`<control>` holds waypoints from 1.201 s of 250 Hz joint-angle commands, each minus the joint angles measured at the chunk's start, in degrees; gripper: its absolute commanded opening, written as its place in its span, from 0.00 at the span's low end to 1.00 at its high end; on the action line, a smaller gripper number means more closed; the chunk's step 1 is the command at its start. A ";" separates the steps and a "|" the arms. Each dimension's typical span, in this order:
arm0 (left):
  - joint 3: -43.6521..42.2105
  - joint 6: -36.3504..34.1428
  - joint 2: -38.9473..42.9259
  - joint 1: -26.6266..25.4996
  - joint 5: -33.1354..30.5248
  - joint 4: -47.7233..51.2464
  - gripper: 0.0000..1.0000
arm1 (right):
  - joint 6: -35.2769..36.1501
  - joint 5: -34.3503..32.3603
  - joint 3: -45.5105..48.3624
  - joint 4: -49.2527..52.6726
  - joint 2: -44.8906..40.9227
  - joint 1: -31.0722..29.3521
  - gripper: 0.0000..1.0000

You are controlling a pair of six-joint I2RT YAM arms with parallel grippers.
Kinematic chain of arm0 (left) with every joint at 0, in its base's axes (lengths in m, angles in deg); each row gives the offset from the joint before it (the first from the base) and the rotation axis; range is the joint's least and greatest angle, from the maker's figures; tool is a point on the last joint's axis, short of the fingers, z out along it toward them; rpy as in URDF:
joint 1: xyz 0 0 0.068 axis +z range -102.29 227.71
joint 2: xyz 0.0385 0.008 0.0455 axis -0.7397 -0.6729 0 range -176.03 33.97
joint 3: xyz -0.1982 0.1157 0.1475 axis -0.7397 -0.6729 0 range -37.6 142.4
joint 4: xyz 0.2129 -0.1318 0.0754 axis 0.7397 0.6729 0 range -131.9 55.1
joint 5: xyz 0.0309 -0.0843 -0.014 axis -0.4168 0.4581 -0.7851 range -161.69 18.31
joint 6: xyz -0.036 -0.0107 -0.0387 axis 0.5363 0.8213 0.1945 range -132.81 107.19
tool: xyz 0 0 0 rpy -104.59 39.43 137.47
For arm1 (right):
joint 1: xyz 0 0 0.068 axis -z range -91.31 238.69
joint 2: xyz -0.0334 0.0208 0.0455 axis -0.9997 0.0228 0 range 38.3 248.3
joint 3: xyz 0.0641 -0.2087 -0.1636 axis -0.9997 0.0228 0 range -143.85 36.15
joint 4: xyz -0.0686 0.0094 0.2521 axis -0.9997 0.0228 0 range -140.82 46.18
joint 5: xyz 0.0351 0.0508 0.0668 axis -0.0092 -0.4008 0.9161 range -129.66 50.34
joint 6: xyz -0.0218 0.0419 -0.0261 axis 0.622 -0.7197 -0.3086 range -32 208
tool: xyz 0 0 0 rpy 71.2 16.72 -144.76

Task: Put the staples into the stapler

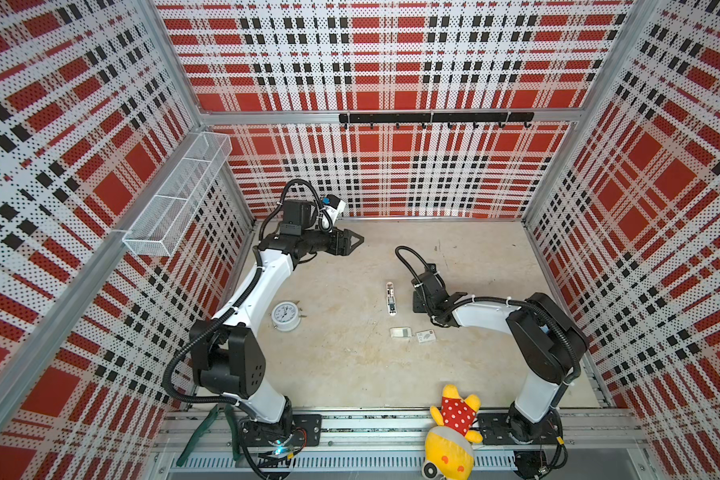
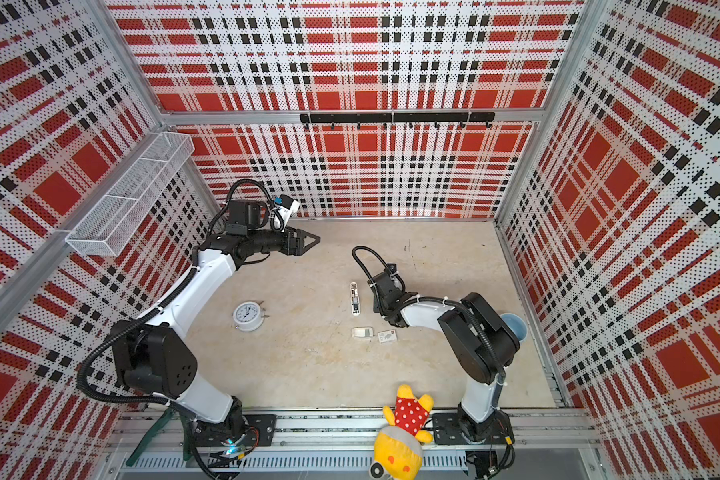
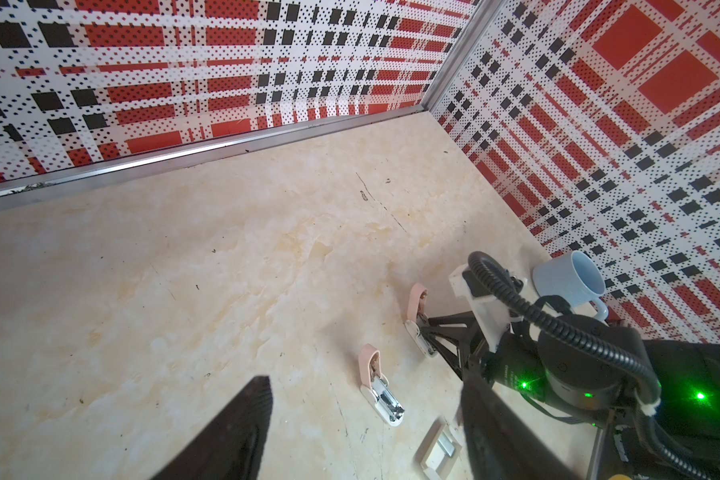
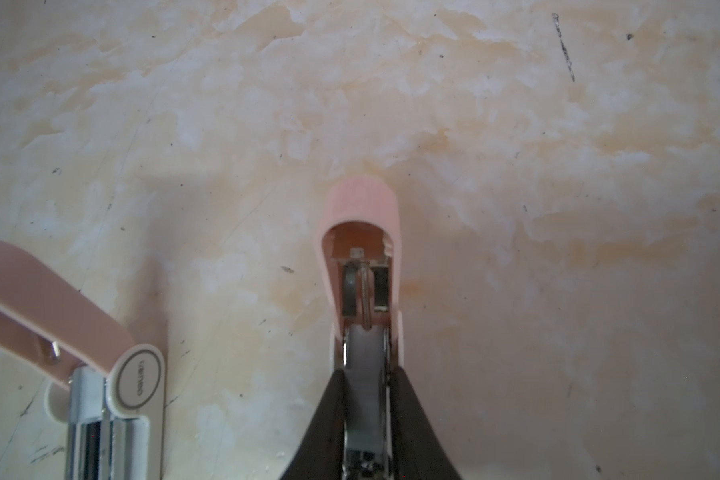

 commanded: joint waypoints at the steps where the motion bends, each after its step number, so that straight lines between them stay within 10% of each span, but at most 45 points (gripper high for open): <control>1: -0.57 0.67 0.40 0.71 0.52 -1.31 0.75 | -0.20 -0.65 0.37 -0.44 -0.14 0.24 0.25; 197: -0.35 0.24 1.06 0.79 0.13 -0.89 0.75 | 1.10 -1.33 -0.19 1.53 -5.13 0.19 0.34; 300: -0.27 0.07 1.12 0.80 0.21 -0.50 0.75 | 0.72 0.44 1.23 2.09 -9.58 0.24 0.15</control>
